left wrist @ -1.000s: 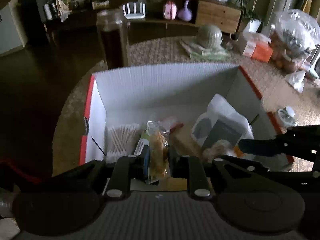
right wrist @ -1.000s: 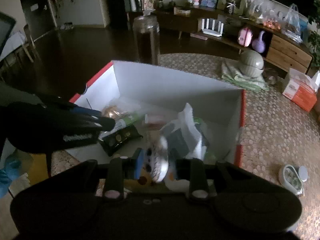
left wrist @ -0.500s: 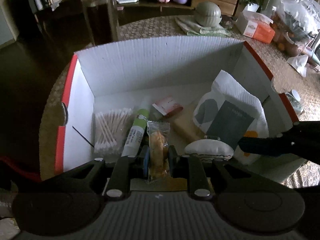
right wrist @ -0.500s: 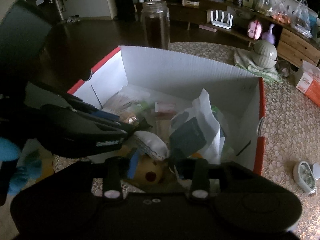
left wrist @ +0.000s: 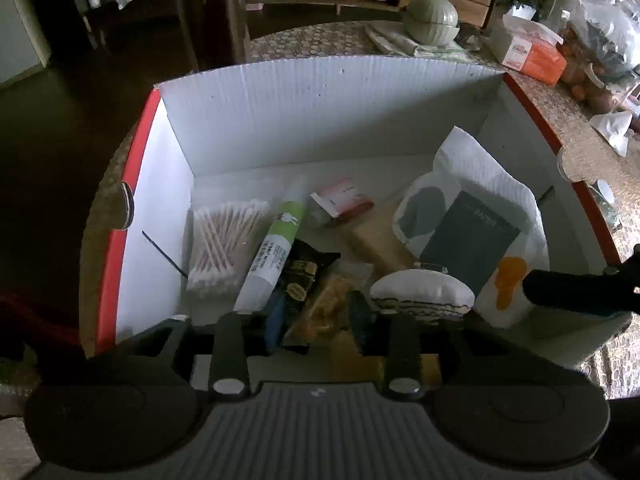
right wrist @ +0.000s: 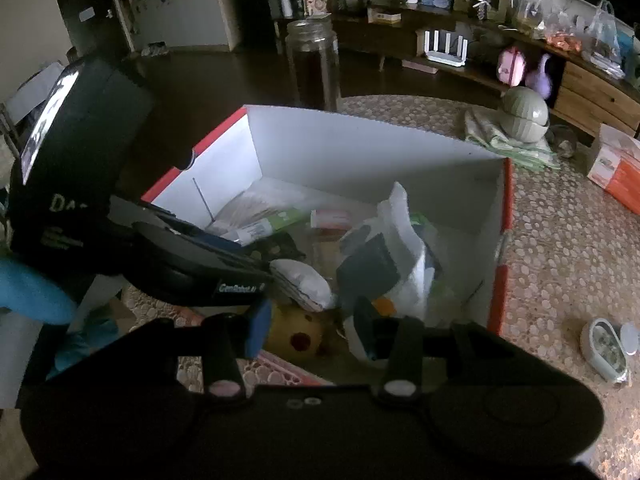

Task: Organize objects
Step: 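Lower into the box and open both grippers to release the snack and roll, then withdraw both grippers from the box toward the grey oval case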

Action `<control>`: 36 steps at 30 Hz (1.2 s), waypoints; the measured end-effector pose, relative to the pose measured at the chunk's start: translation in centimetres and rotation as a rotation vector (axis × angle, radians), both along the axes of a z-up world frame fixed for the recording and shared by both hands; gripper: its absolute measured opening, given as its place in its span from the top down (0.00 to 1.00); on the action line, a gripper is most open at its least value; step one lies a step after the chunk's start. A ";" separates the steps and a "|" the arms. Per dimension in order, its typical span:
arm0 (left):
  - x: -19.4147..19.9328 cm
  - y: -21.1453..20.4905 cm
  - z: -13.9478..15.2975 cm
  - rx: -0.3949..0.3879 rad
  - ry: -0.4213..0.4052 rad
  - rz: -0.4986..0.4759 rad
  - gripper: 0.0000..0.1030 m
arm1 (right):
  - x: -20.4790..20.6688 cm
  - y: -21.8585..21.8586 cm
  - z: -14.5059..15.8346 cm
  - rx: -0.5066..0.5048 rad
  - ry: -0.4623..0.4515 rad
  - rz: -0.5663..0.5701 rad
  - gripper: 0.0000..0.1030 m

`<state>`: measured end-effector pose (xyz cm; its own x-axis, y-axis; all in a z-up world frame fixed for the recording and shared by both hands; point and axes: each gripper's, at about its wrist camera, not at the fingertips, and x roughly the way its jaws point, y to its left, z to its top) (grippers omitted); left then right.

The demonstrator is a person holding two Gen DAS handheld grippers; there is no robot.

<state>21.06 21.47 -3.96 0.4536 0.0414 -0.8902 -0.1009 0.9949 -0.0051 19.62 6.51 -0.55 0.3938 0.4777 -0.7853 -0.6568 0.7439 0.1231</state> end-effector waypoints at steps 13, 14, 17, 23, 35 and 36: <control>-1.9 0.1 2.5 -0.033 -0.084 0.056 0.36 | -1.5 -3.8 2.1 0.043 -0.050 -0.024 0.42; -2.2 -0.1 2.7 -0.037 -0.087 0.055 0.36 | -1.7 -4.1 2.3 0.044 -0.057 -0.025 0.42; -3.1 -0.7 3.6 -0.039 -0.113 0.046 0.36 | -2.1 -5.0 2.7 0.059 -0.061 -0.031 0.40; -5.2 -1.6 5.5 -0.079 -0.179 0.033 0.29 | -3.4 -7.5 3.8 0.086 -0.081 -0.021 0.35; -7.8 -5.1 6.7 -0.145 -0.239 0.002 0.21 | -4.7 -14.3 4.3 0.096 -0.108 -0.084 0.23; -7.9 -5.5 6.8 -0.147 -0.242 -0.005 0.19 | -4.5 -14.8 4.3 0.092 -0.108 -0.094 0.22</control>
